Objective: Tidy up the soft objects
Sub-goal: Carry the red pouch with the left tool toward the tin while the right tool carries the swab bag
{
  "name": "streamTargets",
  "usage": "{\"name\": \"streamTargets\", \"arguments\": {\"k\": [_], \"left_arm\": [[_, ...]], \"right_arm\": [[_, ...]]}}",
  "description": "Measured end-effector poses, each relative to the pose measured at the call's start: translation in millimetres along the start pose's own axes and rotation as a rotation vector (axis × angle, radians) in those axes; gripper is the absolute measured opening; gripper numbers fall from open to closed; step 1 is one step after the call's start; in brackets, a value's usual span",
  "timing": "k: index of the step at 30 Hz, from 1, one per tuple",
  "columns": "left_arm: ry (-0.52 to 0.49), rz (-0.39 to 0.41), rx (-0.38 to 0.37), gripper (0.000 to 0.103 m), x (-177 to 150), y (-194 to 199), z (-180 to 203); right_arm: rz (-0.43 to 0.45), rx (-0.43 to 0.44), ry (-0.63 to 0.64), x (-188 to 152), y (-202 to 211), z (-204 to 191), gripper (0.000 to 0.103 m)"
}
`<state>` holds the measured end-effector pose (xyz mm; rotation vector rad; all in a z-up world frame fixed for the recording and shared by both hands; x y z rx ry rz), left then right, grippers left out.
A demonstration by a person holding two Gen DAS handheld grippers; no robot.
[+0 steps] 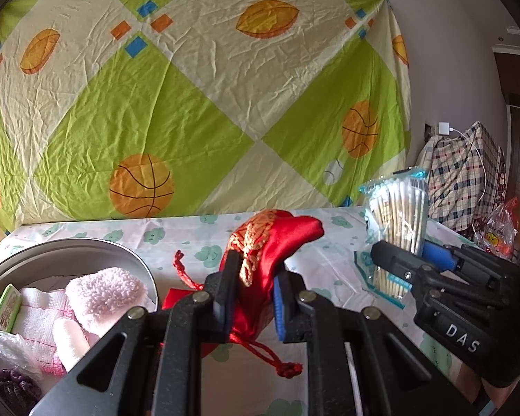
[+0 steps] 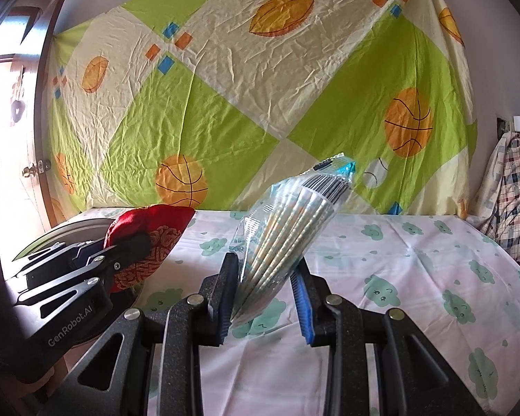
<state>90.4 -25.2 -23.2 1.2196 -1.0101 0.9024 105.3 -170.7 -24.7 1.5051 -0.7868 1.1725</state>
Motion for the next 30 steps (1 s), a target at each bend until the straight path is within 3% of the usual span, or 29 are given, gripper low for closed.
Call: {"name": "streamTargets", "arguments": {"k": [30], "left_arm": [[0.006, 0.033, 0.005, 0.016, -7, 32, -3]], "right_arm": [[0.05, 0.095, 0.029, -3, 18, -12, 0.034]]}}
Point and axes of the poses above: each gripper's, at about its wrist camera, not at the fingertips, and y roughly against the way its jaws point, z to its right, x to its top, the point moved 2 cm from there along -y, roughly the way its jaws point, and after that the axes turned 7 degrees about -x, right-handed, at the moved point
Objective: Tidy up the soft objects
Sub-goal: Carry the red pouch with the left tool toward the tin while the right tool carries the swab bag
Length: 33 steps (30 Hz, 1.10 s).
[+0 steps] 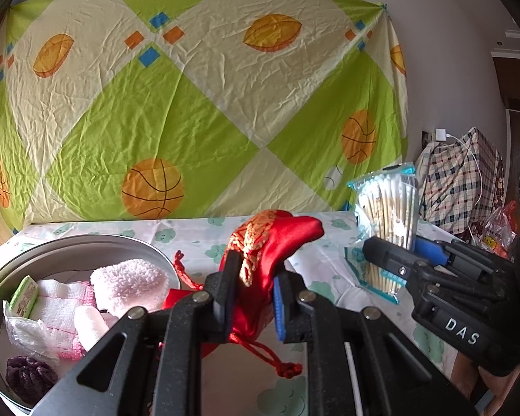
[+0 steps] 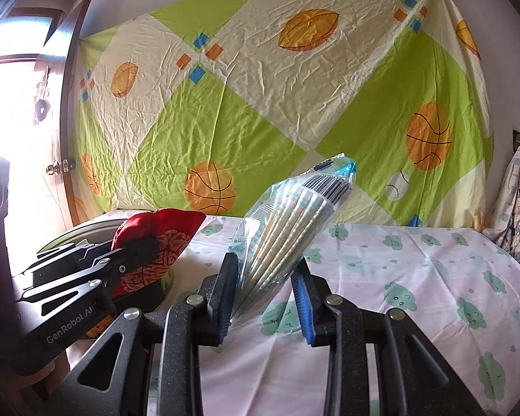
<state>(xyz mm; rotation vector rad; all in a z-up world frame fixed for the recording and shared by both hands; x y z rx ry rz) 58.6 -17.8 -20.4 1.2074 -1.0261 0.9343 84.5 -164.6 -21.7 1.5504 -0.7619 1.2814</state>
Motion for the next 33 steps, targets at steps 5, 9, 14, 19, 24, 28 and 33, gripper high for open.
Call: {"name": "streamTargets", "arguments": {"k": [5, 9, 14, 19, 24, 28, 33], "left_arm": [[-0.005, 0.007, 0.0, 0.016, 0, 5, 0], [-0.003, 0.01, 0.007, 0.016, -1, 9, 0], [0.012, 0.011, 0.005, 0.016, -2, 12, -4], [0.022, 0.019, 0.007, 0.016, -2, 16, -8], [0.04, 0.03, 0.006, 0.016, -3, 21, -13], [0.047, 0.039, 0.007, 0.016, -3, 24, -16], [0.046, 0.051, 0.011, 0.016, -3, 29, -17]], "right_arm": [[0.003, 0.031, -0.007, 0, 3, -2, 0.034], [0.008, 0.036, 0.002, 0, 5, -6, 0.034], [0.014, 0.042, 0.001, -1, 7, -7, 0.034], [0.022, 0.055, 0.006, -1, 9, -8, 0.034], [0.032, 0.074, 0.006, 0, 11, -9, 0.034], [0.04, 0.098, 0.016, 0, 14, -13, 0.035], [0.054, 0.12, 0.021, -1, 17, -16, 0.035]]}}
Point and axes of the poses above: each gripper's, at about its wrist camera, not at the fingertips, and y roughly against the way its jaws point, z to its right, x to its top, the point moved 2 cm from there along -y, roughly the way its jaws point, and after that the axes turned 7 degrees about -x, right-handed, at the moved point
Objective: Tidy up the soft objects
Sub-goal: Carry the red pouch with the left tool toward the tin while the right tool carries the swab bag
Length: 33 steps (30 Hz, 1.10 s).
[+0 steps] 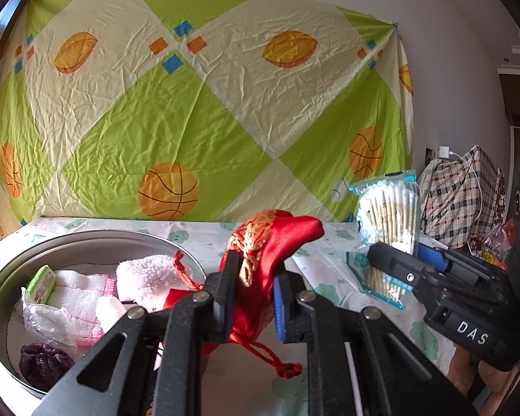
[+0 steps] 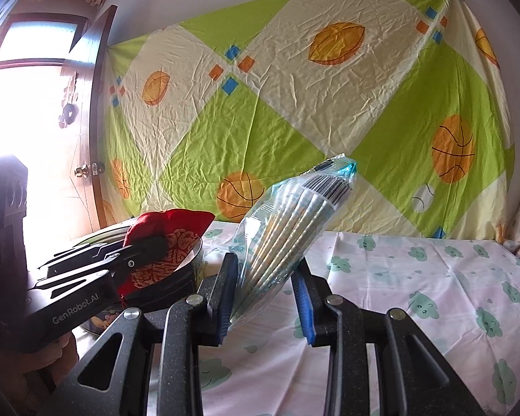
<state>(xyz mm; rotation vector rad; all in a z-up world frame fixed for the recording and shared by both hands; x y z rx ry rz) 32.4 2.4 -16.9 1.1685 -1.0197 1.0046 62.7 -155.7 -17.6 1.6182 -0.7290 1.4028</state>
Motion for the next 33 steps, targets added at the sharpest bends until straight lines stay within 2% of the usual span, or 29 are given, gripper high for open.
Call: {"name": "streamTargets", "arguments": {"k": [19, 33], "left_arm": [[0.029, 0.033, 0.031, 0.016, -1, 18, -15], [0.056, 0.051, 0.062, 0.016, -1, 28, -32]], "right_arm": [[0.006, 0.036, 0.011, -1, 0, -11, 0.035], [0.002, 0.093, 0.028, -1, -2, -42, 0.035]]}}
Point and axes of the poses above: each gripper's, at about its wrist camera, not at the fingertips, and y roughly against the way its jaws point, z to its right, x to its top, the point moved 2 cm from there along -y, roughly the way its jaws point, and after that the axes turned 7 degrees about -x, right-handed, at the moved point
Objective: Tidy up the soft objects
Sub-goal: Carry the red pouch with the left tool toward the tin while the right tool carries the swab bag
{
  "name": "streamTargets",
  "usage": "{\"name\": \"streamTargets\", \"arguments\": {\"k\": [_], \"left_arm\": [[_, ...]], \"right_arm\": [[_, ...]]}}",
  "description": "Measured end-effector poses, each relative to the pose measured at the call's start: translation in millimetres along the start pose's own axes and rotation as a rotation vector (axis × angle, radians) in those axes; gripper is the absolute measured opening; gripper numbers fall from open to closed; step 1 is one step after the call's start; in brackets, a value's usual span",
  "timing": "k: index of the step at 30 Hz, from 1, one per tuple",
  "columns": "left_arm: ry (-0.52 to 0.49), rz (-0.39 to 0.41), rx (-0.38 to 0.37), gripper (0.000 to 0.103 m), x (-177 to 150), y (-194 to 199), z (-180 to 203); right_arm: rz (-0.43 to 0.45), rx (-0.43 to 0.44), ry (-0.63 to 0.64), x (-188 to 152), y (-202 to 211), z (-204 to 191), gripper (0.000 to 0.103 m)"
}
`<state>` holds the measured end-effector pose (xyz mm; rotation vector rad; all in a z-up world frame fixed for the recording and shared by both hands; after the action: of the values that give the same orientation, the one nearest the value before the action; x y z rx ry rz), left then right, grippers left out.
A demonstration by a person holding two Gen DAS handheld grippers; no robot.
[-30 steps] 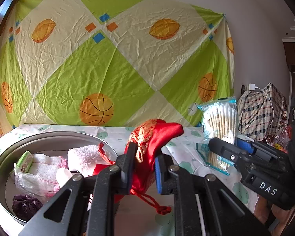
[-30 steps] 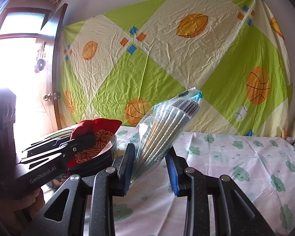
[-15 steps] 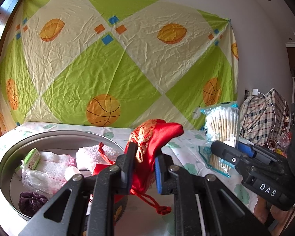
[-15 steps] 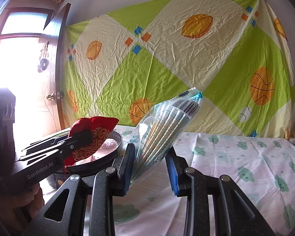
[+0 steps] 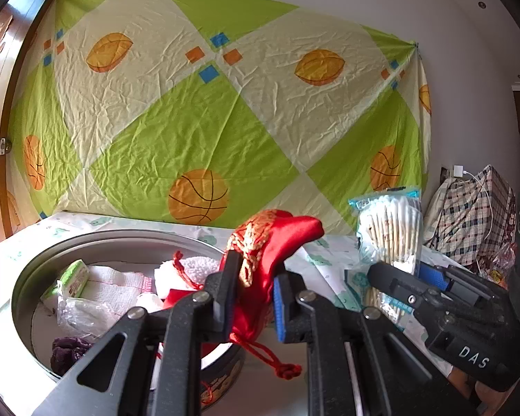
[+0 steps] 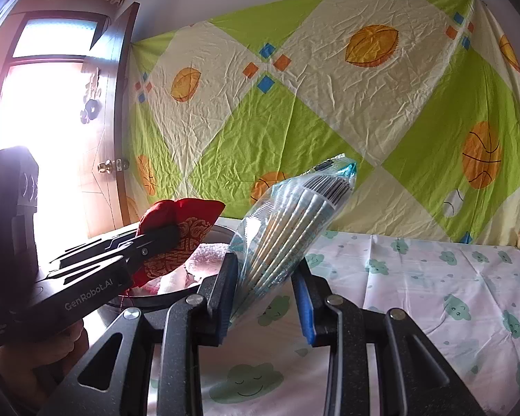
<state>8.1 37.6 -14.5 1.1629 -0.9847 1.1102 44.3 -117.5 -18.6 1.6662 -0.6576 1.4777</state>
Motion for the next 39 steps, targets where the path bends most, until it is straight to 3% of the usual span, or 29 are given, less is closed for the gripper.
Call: {"name": "streamTargets", "arguments": {"k": [39], "left_arm": [[0.08, -0.007, 0.06, 0.016, 4, 17, -58]], "right_arm": [[-0.044, 0.115, 0.039, 0, -24, -55, 0.035]]}}
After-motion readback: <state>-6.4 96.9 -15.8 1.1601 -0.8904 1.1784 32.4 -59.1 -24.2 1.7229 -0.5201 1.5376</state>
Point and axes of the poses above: each gripper's, at about its wrist camera, not at the fingertips, and y roughly against the way its jaws point, z to its right, x to its top, the point moved 2 cm from there along -y, roughly the way its jaws point, and after that the axes turned 7 degrees about -x, right-handed, at the moved point
